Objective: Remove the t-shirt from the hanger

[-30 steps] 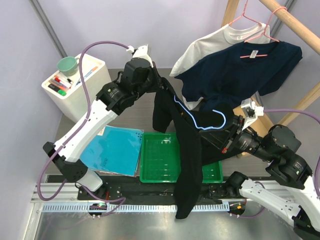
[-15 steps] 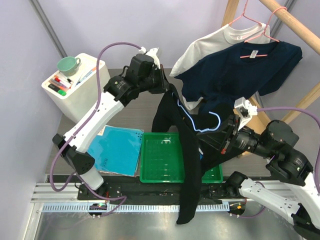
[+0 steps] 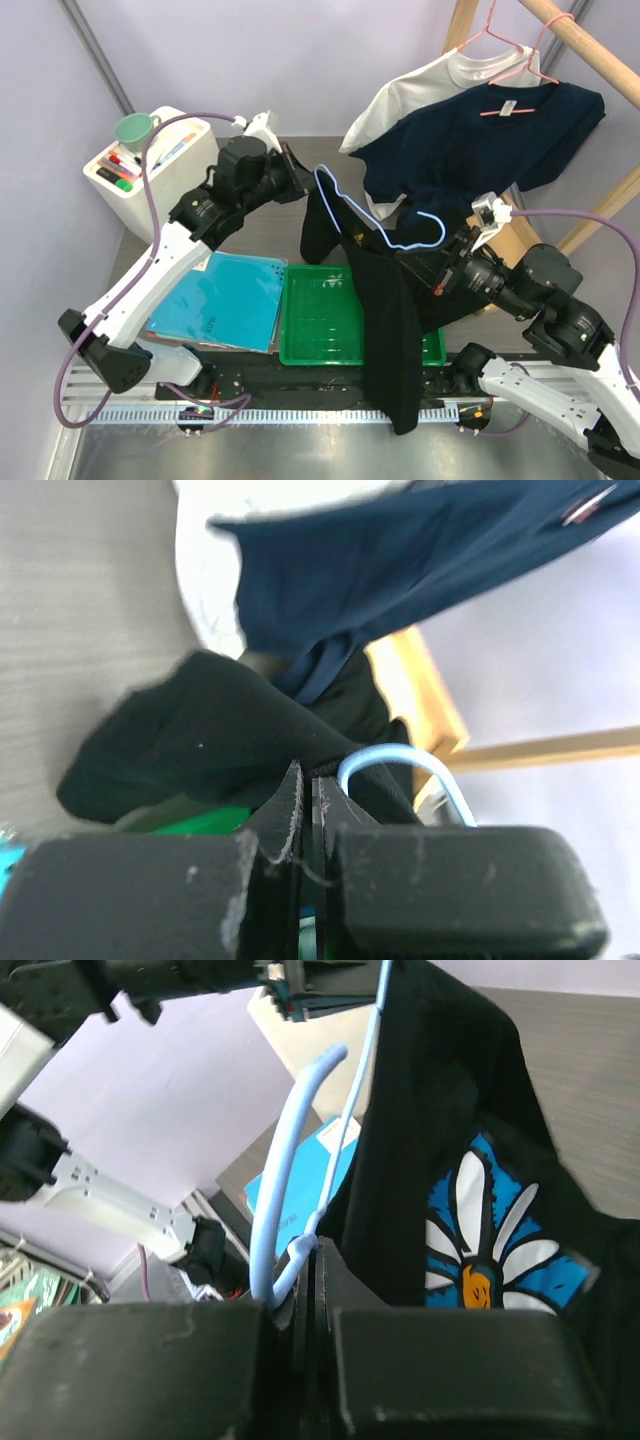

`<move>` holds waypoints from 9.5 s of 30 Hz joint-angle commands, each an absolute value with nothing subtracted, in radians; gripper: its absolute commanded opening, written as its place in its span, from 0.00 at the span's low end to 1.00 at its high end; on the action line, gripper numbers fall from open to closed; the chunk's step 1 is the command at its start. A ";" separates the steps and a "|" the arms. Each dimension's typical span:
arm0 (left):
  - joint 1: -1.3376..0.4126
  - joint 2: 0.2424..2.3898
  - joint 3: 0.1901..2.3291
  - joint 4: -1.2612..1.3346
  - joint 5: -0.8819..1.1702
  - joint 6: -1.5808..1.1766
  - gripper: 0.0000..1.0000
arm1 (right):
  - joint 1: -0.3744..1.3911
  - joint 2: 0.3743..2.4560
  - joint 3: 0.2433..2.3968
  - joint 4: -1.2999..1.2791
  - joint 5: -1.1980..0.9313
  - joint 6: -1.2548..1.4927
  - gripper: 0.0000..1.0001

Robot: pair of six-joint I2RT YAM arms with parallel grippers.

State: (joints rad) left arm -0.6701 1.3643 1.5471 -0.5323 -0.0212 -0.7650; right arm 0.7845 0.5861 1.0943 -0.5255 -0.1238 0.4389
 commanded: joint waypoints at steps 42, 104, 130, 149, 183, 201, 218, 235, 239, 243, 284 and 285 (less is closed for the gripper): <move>-0.664 1.296 1.704 -0.485 -0.037 -0.752 0.00 | 0.792 1.144 1.730 -0.360 0.581 0.242 0.01; -0.690 1.106 1.307 -0.078 0.321 -1.000 0.00 | 0.792 0.882 1.554 -0.525 0.655 0.311 0.01; -1.038 1.548 0.991 -0.071 -0.083 -0.897 0.00 | 0.793 0.856 1.559 -0.601 0.652 0.318 0.01; -1.313 1.625 0.824 -0.078 -0.433 -1.031 0.00 | 0.792 0.801 1.490 -0.612 0.669 0.301 0.01; -1.445 1.049 0.957 -0.143 -0.457 -0.634 0.87 | 0.793 0.825 1.512 -0.896 0.729 0.549 0.01; -1.457 1.486 1.503 -0.324 -0.360 -0.495 0.75 | 0.792 0.887 1.552 -1.046 0.746 0.744 0.01; -1.448 1.574 1.601 -0.446 -0.443 -0.574 0.00 | 0.792 0.859 1.529 -1.032 0.693 0.735 0.08; -1.420 1.468 1.510 -0.335 -0.370 -0.666 0.00 | 0.792 0.594 1.249 -0.867 0.353 0.664 0.80; -1.411 1.444 1.479 -0.310 -0.357 -0.680 0.00 | 0.792 0.578 1.209 -0.828 0.328 0.696 0.77; -1.411 1.421 1.457 -0.273 -0.345 -0.686 0.00 | 0.792 0.586 1.181 -0.804 0.305 0.712 0.69; -1.388 0.967 1.046 -0.265 -0.434 -0.825 0.59 | 0.770 0.998 1.595 -0.684 0.822 0.574 0.01; -1.388 0.959 1.043 -0.270 -0.433 -0.828 0.59 | 0.753 1.043 1.621 -0.684 0.819 0.575 0.01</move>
